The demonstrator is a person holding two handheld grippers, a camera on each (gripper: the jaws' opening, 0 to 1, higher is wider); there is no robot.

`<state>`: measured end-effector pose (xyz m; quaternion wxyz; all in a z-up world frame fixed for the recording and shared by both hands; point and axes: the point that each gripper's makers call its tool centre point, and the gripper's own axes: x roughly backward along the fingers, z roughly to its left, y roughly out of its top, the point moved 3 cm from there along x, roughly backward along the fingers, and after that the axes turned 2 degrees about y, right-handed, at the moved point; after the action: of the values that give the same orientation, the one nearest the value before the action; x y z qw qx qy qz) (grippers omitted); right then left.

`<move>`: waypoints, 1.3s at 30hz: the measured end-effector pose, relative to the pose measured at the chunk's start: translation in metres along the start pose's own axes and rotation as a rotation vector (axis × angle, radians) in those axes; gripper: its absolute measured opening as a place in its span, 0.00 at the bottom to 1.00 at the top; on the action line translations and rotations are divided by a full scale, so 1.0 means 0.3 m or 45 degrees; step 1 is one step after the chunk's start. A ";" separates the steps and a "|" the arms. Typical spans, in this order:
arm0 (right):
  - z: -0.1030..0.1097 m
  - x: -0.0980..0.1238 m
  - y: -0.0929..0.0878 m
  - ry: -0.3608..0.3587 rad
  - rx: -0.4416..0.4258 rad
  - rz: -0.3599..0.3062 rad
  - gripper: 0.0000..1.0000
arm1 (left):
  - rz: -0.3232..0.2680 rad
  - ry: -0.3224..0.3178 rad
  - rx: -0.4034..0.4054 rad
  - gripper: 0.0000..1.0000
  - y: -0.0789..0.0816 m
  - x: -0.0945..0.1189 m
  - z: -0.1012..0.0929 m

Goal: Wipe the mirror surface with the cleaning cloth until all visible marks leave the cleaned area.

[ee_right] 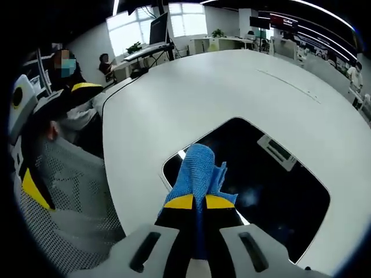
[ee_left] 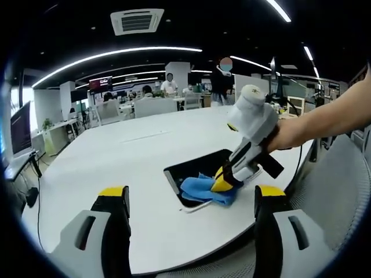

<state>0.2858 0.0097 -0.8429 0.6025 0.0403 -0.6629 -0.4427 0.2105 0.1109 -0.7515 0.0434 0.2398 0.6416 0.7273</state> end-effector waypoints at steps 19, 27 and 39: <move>-0.034 0.022 -0.021 -0.038 -0.001 0.005 0.00 | 0.017 -0.003 -0.001 0.88 -0.005 -0.001 0.002; -0.074 0.058 -0.054 -0.058 -0.020 0.019 0.00 | 0.009 -0.007 -0.002 0.89 -0.001 -0.004 0.003; -0.093 0.080 -0.077 -0.084 -0.030 0.012 0.00 | -0.004 -0.010 -0.011 0.88 0.000 -0.003 0.002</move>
<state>0.2914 -0.0333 -0.8428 0.5829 0.0155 -0.6773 -0.4487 0.2116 0.1113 -0.7517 0.0482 0.2417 0.6385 0.7291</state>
